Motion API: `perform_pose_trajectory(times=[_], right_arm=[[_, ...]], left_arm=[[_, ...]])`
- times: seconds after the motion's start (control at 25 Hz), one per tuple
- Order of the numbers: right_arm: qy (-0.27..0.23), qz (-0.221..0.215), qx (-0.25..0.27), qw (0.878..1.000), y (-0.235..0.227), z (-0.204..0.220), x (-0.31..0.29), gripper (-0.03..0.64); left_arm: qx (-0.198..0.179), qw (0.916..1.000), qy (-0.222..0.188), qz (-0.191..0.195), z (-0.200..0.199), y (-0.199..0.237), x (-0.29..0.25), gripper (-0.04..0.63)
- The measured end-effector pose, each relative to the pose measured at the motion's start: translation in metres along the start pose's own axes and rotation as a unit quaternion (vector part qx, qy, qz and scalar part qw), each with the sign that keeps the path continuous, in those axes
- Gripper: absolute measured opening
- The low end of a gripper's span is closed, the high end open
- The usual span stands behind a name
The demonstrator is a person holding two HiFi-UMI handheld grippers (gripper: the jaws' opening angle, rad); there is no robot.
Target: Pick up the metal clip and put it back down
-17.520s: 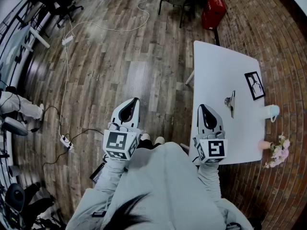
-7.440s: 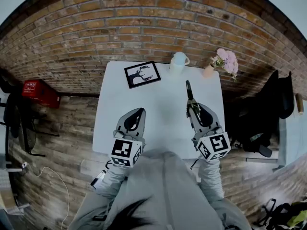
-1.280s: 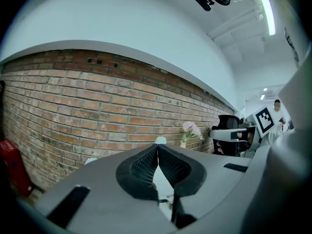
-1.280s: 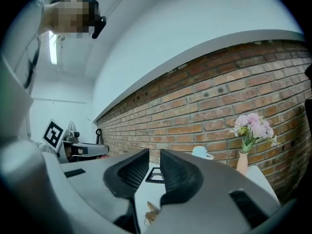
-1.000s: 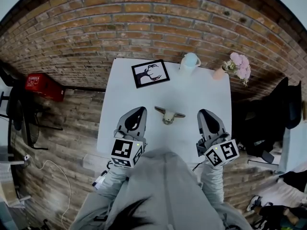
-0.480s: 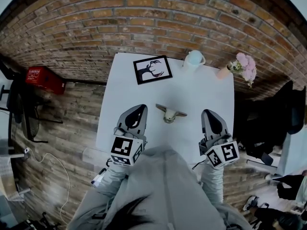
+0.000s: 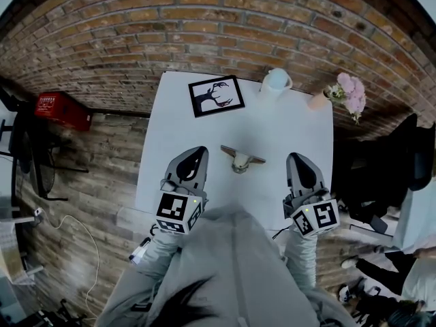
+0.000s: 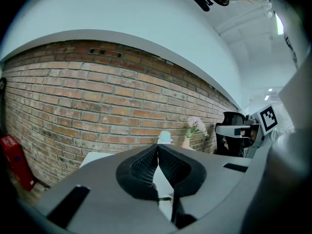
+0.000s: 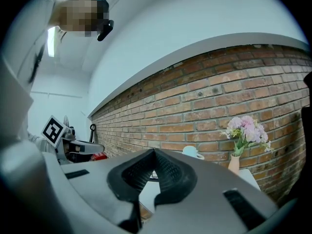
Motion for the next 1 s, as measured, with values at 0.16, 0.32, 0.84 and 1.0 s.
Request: perform_pose_trajectory(times=[0.16, 0.32, 0.84, 1.0], right_arm=[[-0.001, 0.000, 0.004, 1.000, 0.0024, -0.0008, -0.0016, 0.023], [0.000, 0.000, 0.007, 1.000, 0.0049, -0.0007, -0.0015, 0.023], [0.012, -0.001, 0.014, 1.000, 0.0088, 0.0011, -0.0028, 0.023], [0.010, 0.001, 0.012, 1.000, 0.0087, 0.0013, -0.0030, 0.023]], left_arm=[[0.001, 1.0000, 0.000, -0.001, 0.0003, 0.0014, 0.0009, 0.026], [0.002, 1.0000, 0.000, -0.001, 0.0004, 0.0012, 0.0023, 0.026], [0.001, 1.0000, 0.000, 0.002, 0.0000, 0.0030, 0.0036, 0.026], [0.002, 1.0000, 0.000, 0.001, 0.0011, 0.0036, 0.0038, 0.026]])
Point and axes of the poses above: the fingertips, and each gripper's own axes: x backward along the fingers, y to its left, z out of its underside, the point moved 5 cm from there along x, backward along the fingers, and after that the axes turned 6 degrees about z, right-handed, at the moved point
